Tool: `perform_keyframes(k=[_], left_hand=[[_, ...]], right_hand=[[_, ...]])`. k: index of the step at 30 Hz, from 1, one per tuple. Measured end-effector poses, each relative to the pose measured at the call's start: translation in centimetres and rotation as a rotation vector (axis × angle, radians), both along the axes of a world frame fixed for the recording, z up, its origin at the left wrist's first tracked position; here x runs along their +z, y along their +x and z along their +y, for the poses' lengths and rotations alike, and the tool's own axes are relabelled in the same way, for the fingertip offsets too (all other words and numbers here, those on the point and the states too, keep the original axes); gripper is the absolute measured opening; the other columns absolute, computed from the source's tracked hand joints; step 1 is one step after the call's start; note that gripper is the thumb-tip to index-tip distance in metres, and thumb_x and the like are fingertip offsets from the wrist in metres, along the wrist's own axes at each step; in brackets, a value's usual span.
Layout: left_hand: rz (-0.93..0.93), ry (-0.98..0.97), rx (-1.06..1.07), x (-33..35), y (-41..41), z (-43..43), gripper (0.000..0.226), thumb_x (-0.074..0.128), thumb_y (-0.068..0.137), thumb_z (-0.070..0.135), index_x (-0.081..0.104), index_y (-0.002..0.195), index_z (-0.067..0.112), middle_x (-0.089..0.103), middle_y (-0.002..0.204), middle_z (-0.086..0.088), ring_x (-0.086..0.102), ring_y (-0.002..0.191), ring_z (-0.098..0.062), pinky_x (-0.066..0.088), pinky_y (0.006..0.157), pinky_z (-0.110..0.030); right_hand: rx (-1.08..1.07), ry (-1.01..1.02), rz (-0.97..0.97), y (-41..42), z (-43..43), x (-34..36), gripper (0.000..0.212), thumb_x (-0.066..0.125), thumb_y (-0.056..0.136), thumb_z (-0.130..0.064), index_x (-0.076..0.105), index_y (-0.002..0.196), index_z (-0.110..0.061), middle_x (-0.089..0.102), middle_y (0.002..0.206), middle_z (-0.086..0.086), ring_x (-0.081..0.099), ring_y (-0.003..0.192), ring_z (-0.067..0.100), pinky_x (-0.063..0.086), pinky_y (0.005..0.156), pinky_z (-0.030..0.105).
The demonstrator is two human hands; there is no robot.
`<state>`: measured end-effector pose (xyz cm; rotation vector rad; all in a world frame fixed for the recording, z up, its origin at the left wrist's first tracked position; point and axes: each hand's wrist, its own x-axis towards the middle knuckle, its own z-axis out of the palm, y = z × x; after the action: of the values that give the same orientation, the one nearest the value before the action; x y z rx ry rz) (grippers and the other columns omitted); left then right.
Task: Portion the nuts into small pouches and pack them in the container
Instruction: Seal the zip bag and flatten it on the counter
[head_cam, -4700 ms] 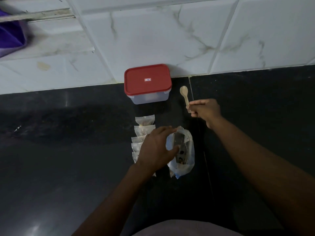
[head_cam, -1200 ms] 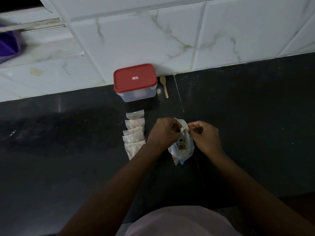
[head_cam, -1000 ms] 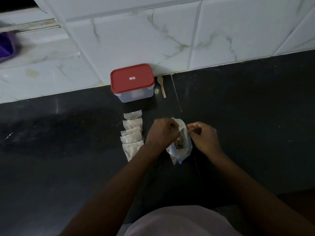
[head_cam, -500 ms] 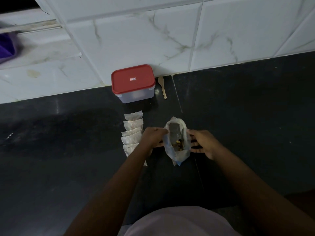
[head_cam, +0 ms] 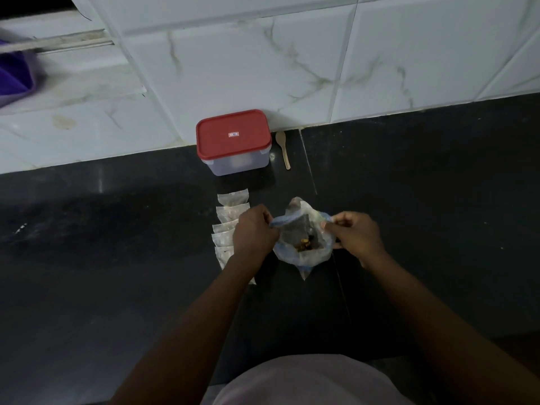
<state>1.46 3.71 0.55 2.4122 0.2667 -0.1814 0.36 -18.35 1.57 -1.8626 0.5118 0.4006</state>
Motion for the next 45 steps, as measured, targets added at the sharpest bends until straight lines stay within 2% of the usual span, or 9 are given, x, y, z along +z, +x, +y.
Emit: perform_keyframes(k=[5,11,15,21,27,30,37,40,45], left_hand=[[-0.019,0.003,-0.06,-0.1,-0.2,-0.1,0.018,0.073,0.082,0.008,0.06,0.087,0.019,0.061,0.096,0.0,0.062,0.085,-0.017,0.059,0.072,-0.039],[0.122,-0.238,-0.14,1.0,0.5,0.2,0.026,0.078,0.088,0.027,0.067,0.111,0.021,0.066,0.101,0.007,0.062,0.086,-0.001,0.049,0.068,-0.014],[0.153,-0.323,-0.146,1.6,1.1,0.3,0.02,0.069,0.096,0.031,0.071,0.113,0.02,0.071,0.102,0.005,0.065,0.088,-0.001,0.051,0.073,-0.018],[0.121,-0.288,-0.145,1.7,1.7,0.6,0.017,0.068,0.097,0.027,0.075,0.108,0.016,0.076,0.103,-0.001,0.07,0.094,-0.009,0.056,0.082,-0.025],[-0.113,-0.039,-0.141,1.0,1.6,0.6,0.009,0.075,0.091,0.024,0.075,0.097,0.018,0.068,0.093,0.006,0.064,0.08,-0.003,0.054,0.073,-0.018],[-0.192,0.019,-0.147,1.1,1.5,0.5,0.008,0.076,0.086,0.017,0.069,0.088,0.018,0.065,0.093,0.001,0.062,0.079,-0.01,0.055,0.069,-0.026],[0.091,-0.333,-0.243,2.5,1.5,-0.5,0.023,0.076,0.089,0.024,0.07,0.111,0.02,0.069,0.104,0.008,0.066,0.096,-0.008,0.056,0.087,-0.025],[0.335,-0.589,-0.158,3.7,1.9,0.1,0.015,0.063,0.099,0.019,0.074,0.108,0.014,0.074,0.11,-0.005,0.069,0.095,-0.012,0.059,0.081,-0.027],[0.472,-0.639,-0.206,4.3,2.3,1.1,0.012,0.067,0.096,0.014,0.075,0.105,0.012,0.075,0.111,-0.01,0.072,0.091,-0.012,0.06,0.078,-0.026]], right_hand=[[0.093,-0.37,-0.323,-0.2,0.2,-0.1,0.011,0.074,0.09,-0.013,0.067,0.095,-0.02,0.067,0.086,-0.006,0.067,0.076,0.007,0.058,0.065,0.024],[0.018,0.035,-0.058,0.3,0.5,0.9,0.01,0.067,0.096,-0.026,0.068,0.106,-0.025,0.07,0.105,-0.001,0.069,0.093,0.011,0.059,0.067,0.027],[-0.022,0.369,0.153,1.0,0.5,2.4,0.026,0.058,0.101,-0.041,0.071,0.112,-0.021,0.073,0.111,0.006,0.071,0.102,0.021,0.058,0.079,0.039],[0.078,0.466,0.219,1.6,-0.2,2.6,0.026,0.065,0.097,-0.03,0.071,0.119,-0.016,0.072,0.118,0.012,0.07,0.108,0.026,0.06,0.082,0.04],[0.184,0.374,0.166,1.4,0.0,2.7,0.031,0.078,0.084,-0.025,0.073,0.113,-0.014,0.076,0.109,0.005,0.074,0.1,0.019,0.06,0.074,0.033],[0.228,0.077,0.01,1.6,0.1,2.4,0.023,0.083,0.082,-0.018,0.075,0.103,-0.017,0.076,0.098,0.001,0.074,0.089,0.014,0.061,0.072,0.03],[0.143,-0.31,-0.411,1.3,1.4,1.3,0.013,0.075,0.086,-0.011,0.066,0.09,-0.019,0.065,0.084,-0.005,0.061,0.073,0.008,0.049,0.063,0.018],[0.101,-0.198,-0.292,1.5,1.4,1.1,0.014,0.073,0.089,-0.018,0.063,0.099,-0.022,0.065,0.091,-0.005,0.064,0.081,0.008,0.05,0.067,0.02],[0.125,-0.039,-0.052,1.8,0.9,1.5,0.013,0.07,0.092,-0.034,0.071,0.099,-0.023,0.072,0.098,0.0,0.07,0.091,0.016,0.061,0.079,0.038]])
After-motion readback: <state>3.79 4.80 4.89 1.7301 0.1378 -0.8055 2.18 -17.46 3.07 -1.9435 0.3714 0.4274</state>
